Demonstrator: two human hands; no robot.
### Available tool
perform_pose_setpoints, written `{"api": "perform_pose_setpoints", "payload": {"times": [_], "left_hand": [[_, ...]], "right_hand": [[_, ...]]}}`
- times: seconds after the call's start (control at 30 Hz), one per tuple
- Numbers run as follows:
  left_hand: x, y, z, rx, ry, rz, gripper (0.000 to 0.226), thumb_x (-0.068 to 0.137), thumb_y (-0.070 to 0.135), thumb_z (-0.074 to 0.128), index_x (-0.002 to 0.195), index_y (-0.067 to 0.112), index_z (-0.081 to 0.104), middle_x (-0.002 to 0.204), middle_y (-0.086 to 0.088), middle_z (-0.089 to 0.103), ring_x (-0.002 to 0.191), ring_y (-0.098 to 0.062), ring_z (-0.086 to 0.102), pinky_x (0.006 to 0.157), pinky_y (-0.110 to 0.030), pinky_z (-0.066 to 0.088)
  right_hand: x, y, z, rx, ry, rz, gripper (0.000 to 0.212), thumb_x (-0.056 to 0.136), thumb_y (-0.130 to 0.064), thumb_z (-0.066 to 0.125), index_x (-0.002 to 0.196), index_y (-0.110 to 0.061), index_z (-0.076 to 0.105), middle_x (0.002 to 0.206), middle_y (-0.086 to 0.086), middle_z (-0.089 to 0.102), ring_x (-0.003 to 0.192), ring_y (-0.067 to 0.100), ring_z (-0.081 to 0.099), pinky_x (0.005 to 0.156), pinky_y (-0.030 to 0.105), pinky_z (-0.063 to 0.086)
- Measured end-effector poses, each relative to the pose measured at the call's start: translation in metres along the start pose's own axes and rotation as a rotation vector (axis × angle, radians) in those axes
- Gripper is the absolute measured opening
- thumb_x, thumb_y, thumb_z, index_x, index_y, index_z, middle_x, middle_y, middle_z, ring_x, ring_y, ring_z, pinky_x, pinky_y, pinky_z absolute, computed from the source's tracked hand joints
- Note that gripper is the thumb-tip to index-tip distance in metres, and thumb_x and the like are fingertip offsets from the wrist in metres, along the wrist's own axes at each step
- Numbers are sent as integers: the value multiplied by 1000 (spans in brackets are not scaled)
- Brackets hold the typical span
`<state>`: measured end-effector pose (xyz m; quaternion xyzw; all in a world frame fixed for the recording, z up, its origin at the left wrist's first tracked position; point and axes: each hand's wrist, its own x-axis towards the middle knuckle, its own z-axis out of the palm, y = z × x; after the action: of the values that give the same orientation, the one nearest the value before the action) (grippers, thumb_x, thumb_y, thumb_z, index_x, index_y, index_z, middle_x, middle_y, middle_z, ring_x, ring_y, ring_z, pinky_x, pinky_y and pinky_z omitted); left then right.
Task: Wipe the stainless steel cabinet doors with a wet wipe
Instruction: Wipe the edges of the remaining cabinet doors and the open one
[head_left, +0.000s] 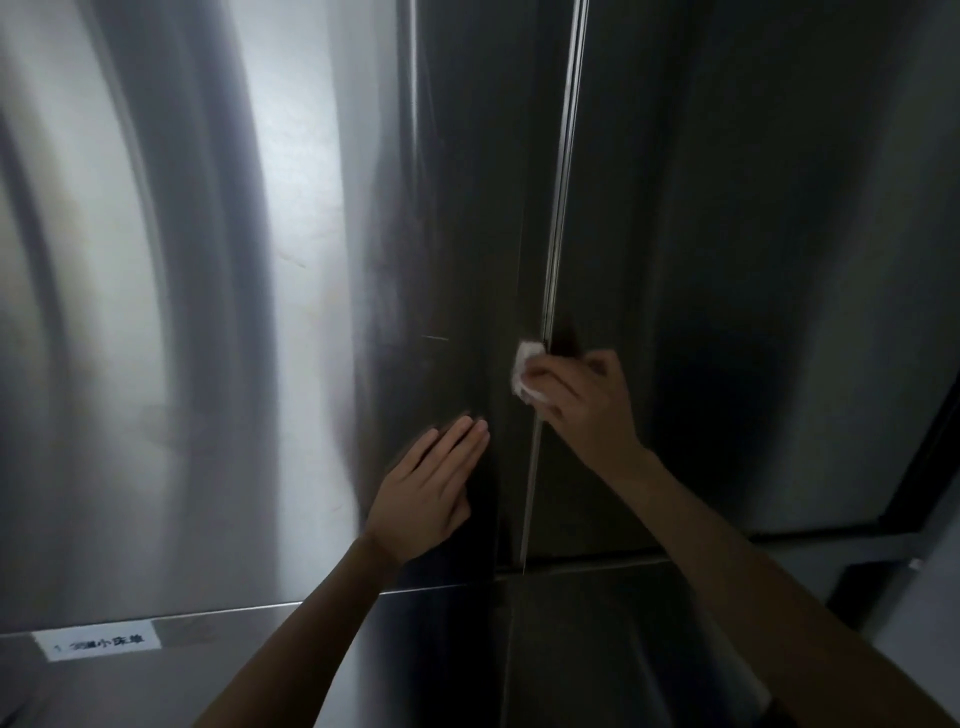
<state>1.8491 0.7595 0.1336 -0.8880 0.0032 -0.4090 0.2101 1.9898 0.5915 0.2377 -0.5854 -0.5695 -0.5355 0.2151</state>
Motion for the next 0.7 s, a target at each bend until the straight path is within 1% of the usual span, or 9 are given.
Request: {"api": "perform_pose_setpoints", "payload": {"times": [0.1, 0.17, 0.23, 0.27, 0.37, 0.47, 0.53, 0.63, 0.7], "left_hand": [[1, 1, -1, 3, -5, 1, 64, 90, 29, 42, 148, 7, 25, 151, -10, 34, 144, -21, 24, 119, -36, 14], [0, 1, 0, 7, -14, 7, 63, 90, 28, 41, 148, 7, 27, 151, -9, 35, 143, -22, 27, 119, -36, 15], [0, 0, -3, -1, -31, 6, 64, 90, 28, 42, 148, 8, 26, 151, -9, 35, 142, -22, 29, 119, -36, 16], [0, 0, -4, -10, -36, 7, 64, 90, 28, 42, 148, 8, 26, 151, -9, 35, 143, -23, 29, 119, -36, 17], [-1, 0, -5, -18, -41, 7, 65, 89, 28, 43, 149, 8, 24, 152, -10, 34, 143, -23, 27, 119, -37, 16], [0, 3, -5, 3, -52, 1, 69, 87, 28, 43, 149, 8, 21, 151, -10, 34, 143, -23, 25, 119, -37, 15], [0, 5, -4, 11, -38, -10, 70, 86, 29, 44, 148, 7, 21, 150, -11, 34, 144, -22, 23, 119, -38, 14], [1, 13, -3, -8, -14, -63, 68, 86, 27, 44, 147, 6, 22, 150, -12, 34, 149, -21, 11, 119, -40, 14], [1, 20, -2, -23, -3, -108, 68, 86, 24, 44, 148, 5, 22, 151, -12, 33, 149, -21, 11, 120, -41, 13]], "right_hand": [[-64, -30, 13, 35, -164, -31, 19, 83, -17, 56, 84, -10, 74, 94, 4, 72, 76, 17, 68, 76, 30, 35], [-98, -45, 20, 69, -256, -60, 6, 78, -16, 70, 79, -12, 75, 89, 3, 73, 68, 15, 68, 73, 30, 35], [-102, -46, 22, 51, -305, -108, 18, 62, -16, 86, 76, -14, 75, 87, 2, 73, 67, 13, 67, 69, 28, 40], [-94, -41, 20, 26, -311, -123, 22, 59, -17, 87, 78, -15, 75, 88, 2, 73, 69, 13, 66, 68, 27, 43], [-51, -19, 9, 26, -168, -91, 16, 72, -14, 72, 87, -9, 74, 95, 6, 72, 77, 16, 68, 76, 30, 37], [-7, -1, 6, 126, 39, 86, 16, 80, -12, 63, 91, -5, 73, 97, 7, 72, 91, 12, 59, 83, 30, 33], [0, -7, 10, 243, 94, 212, 16, 77, -9, 69, 92, -5, 72, 97, 5, 71, 93, 10, 52, 83, 27, 33], [-26, -31, 26, 378, 155, 379, 19, 76, -9, 71, 95, -11, 69, 96, 3, 70, 91, 8, 54, 78, 28, 37], [-60, -48, 36, 421, 103, 391, 18, 81, -14, 65, 98, -17, 63, 97, 2, 70, 92, 7, 55, 79, 28, 37]]}}
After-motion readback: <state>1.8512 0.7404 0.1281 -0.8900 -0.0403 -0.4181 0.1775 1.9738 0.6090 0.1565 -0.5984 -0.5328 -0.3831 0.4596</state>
